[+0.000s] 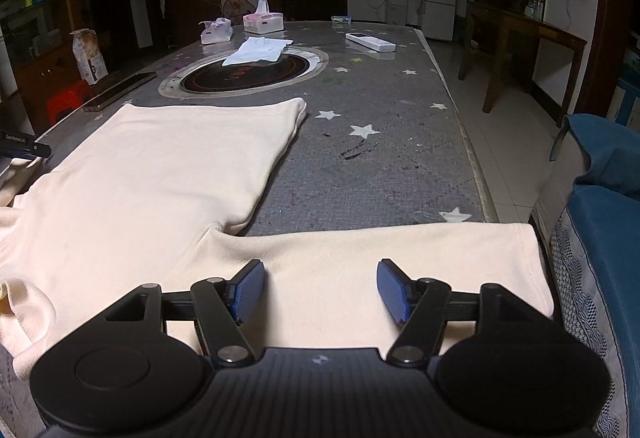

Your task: Fold clothes

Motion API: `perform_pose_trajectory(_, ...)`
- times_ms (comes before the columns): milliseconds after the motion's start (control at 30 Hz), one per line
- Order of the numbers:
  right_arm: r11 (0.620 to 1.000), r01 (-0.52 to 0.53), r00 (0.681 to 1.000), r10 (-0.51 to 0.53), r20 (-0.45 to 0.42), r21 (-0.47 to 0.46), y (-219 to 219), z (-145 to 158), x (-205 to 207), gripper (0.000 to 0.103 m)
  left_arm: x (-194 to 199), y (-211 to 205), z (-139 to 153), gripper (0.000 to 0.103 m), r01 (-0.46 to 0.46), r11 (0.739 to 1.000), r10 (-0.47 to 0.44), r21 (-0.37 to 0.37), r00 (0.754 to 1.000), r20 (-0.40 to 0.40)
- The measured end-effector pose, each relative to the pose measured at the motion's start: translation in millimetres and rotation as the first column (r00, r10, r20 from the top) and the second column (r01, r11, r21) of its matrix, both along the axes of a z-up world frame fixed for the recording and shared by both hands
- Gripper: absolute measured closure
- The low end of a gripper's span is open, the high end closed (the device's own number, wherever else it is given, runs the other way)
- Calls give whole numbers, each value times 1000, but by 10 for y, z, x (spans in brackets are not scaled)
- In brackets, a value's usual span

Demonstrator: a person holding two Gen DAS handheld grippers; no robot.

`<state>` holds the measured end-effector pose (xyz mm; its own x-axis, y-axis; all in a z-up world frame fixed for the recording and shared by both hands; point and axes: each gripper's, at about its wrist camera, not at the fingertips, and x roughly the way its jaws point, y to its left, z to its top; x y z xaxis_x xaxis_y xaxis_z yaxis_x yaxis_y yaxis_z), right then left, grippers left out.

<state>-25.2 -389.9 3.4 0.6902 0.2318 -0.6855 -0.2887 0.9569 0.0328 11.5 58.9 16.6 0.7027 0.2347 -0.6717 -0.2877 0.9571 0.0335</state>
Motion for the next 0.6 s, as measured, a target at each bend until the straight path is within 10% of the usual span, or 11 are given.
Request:
perform_pose_trajectory(233, 1000, 0, 1000, 0, 1, -5, -3, 3, -6, 39, -366, 411, 196, 99, -36, 994, 51, -105, 988, 143)
perform_pose_trajectory(400, 1000, -8, 1000, 8, 16, -30, 44, 58, -36, 39, -1062, 716, 426, 100, 19, 978, 54, -206, 936, 347)
perform_pose_trajectory(600, 991, -133, 990, 134, 51, -20, 308, 294, -184, 39, -1471, 917, 150, 100, -22, 992, 52, -122, 967, 250)
